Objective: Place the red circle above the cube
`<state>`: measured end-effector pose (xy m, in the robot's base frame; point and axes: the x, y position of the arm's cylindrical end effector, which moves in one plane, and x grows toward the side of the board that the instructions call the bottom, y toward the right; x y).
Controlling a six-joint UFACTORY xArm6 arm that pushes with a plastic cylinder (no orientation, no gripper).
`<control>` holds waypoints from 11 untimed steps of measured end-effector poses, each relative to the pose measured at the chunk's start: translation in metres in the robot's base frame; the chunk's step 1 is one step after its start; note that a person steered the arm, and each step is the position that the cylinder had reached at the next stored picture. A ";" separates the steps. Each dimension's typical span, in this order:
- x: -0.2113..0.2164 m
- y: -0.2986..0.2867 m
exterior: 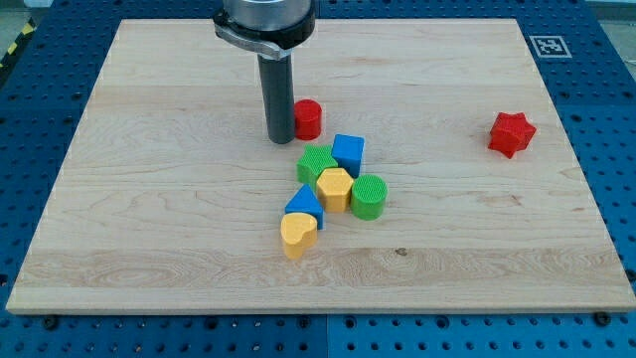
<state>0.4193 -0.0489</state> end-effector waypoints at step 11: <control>-0.030 0.048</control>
